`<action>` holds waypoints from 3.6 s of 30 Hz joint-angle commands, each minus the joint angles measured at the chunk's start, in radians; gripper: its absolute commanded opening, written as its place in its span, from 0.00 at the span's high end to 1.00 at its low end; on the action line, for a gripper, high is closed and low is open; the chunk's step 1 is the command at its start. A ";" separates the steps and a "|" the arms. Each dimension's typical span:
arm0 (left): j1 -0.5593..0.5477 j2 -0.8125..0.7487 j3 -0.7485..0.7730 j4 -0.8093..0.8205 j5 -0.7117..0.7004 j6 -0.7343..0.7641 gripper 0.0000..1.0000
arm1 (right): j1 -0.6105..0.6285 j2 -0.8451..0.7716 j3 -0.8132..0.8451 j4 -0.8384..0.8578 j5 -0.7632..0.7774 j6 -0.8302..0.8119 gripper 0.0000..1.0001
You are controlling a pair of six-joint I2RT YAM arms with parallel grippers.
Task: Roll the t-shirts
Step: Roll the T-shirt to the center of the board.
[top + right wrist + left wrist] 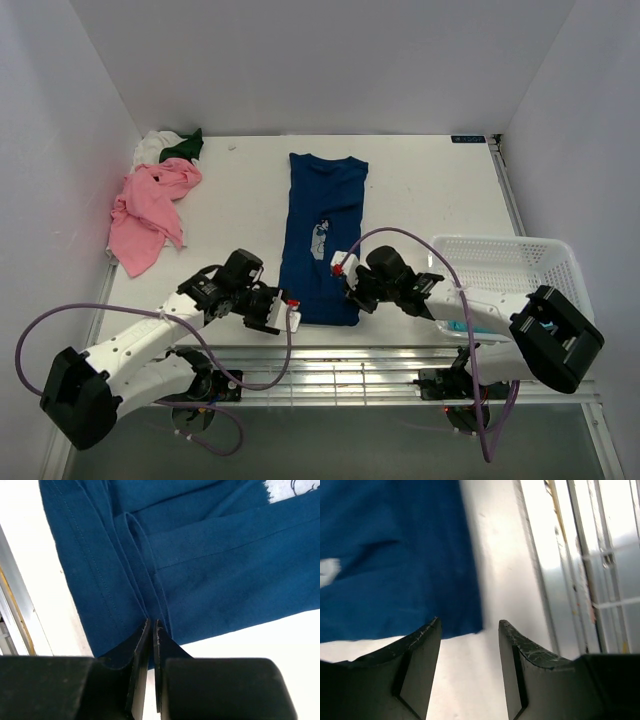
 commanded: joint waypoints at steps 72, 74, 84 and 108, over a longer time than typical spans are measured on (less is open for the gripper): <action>0.060 0.321 0.182 -0.342 0.125 -0.096 1.00 | 0.083 -0.126 0.070 -0.438 -0.349 -0.420 0.92; 0.060 0.337 0.196 -0.390 0.135 -0.068 1.00 | 0.080 -0.123 0.072 -0.463 -0.387 -0.417 0.92; 0.168 0.625 0.369 -0.482 0.211 -0.080 1.00 | -0.058 -0.032 0.110 -0.449 -0.476 -0.354 0.92; 0.231 0.901 0.574 -0.439 0.141 -0.207 1.00 | -0.131 -0.145 0.151 -0.317 -0.151 -0.147 0.59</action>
